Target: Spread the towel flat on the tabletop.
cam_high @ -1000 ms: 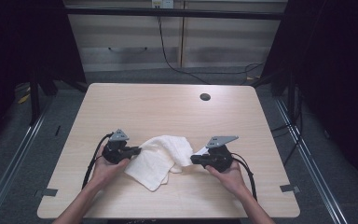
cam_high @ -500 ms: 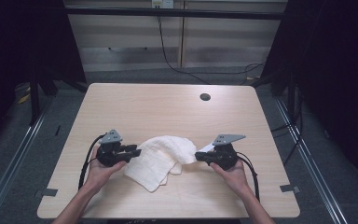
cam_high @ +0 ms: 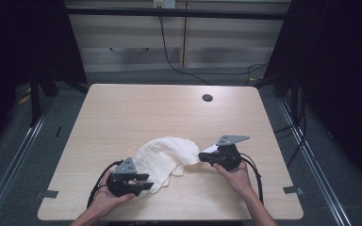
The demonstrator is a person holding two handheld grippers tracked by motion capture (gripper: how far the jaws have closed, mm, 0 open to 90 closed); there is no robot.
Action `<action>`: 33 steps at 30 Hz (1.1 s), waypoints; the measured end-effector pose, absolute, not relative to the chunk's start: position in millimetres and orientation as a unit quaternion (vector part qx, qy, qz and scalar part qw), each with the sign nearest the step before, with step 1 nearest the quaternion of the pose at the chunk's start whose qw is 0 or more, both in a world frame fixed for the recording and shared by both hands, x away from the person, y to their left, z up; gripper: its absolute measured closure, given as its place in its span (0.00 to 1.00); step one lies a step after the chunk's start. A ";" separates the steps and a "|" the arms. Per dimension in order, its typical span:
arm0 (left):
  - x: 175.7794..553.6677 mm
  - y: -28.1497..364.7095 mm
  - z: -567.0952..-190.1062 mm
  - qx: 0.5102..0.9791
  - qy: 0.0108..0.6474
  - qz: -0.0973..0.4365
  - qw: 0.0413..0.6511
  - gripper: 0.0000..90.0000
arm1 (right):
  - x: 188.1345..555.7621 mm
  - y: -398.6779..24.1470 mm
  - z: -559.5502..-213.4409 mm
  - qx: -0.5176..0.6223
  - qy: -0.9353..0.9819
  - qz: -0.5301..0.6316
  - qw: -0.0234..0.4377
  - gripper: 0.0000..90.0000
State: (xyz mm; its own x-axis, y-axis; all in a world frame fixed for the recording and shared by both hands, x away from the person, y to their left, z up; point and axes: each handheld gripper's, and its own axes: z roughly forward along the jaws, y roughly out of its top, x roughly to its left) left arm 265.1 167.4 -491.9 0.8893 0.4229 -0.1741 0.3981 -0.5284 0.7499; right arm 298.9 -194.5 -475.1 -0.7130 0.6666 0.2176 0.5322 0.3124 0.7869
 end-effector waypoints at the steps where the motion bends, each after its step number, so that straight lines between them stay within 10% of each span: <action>1: 263.2 166.5 -491.5 0.875 0.228 0.016 0.427 0.68 | 298.7 -195.0 -475.3 0.373 0.806 0.453 0.075 0.97; 33: 249.7 150.9 -503.0 0.897 0.167 0.044 0.408 0.63 | 300.6 -196.5 -477.0 0.378 0.805 0.451 0.071 0.96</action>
State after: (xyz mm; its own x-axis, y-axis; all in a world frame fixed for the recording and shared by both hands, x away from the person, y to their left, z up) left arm 249.7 150.9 -503.0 0.9404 0.3353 -0.0567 0.2631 -0.6120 0.7458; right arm 300.6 -196.5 -477.0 -0.7047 0.6726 0.2259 0.5438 0.3075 0.7808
